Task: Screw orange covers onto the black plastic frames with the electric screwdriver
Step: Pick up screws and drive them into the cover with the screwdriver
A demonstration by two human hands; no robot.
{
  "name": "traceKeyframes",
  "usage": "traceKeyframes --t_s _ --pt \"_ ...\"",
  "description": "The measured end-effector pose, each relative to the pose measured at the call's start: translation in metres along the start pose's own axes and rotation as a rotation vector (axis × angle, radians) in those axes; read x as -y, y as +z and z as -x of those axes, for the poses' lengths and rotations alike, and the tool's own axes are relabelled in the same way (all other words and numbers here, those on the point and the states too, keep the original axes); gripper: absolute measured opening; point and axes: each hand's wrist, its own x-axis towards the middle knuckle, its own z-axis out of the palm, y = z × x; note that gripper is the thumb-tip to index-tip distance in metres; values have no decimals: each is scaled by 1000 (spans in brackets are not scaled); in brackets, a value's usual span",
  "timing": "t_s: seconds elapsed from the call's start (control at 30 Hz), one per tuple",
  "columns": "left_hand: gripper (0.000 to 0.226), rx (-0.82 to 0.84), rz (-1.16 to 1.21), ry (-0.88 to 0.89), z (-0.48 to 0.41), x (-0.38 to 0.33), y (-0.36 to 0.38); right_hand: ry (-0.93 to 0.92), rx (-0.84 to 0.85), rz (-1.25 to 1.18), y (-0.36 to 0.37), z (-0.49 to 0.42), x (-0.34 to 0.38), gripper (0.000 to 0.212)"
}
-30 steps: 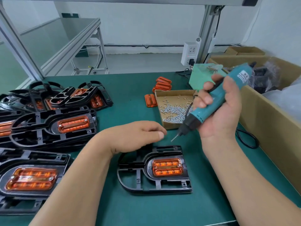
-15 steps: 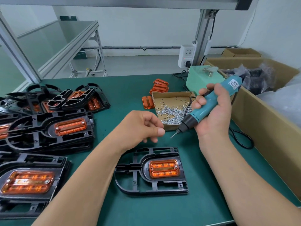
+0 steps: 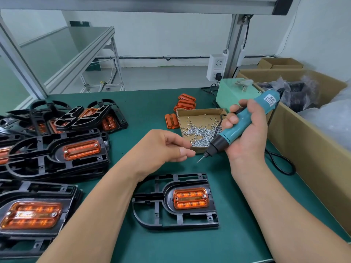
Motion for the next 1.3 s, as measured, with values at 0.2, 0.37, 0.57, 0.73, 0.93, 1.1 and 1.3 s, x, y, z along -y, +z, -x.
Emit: traceKeyframes --t_s 0.2,0.37,0.57,0.73,0.93,1.1,1.3 --pt "3 -69 -95 43 -1 0 -3 -6 9 -29 0 1 1 12" --pt "8 25 -47 -26 2 -3 -2 -23 32 -67 2 -1 4 17" --pt "10 72 91 -55 4 -6 5 -55 21 -71 3 -3 6 18" --pt "12 88 161 -67 4 -7 8 -67 14 -64 4 -1 6 20" --pt "10 91 204 -76 4 -8 9 -65 14 -77 5 -1 7 19" --pt "12 101 237 -84 4 -8 9 -69 13 -78 6 0 7 19" --pt "15 96 241 -88 3 -6 11 -77 24 -59 6 2 8 19"
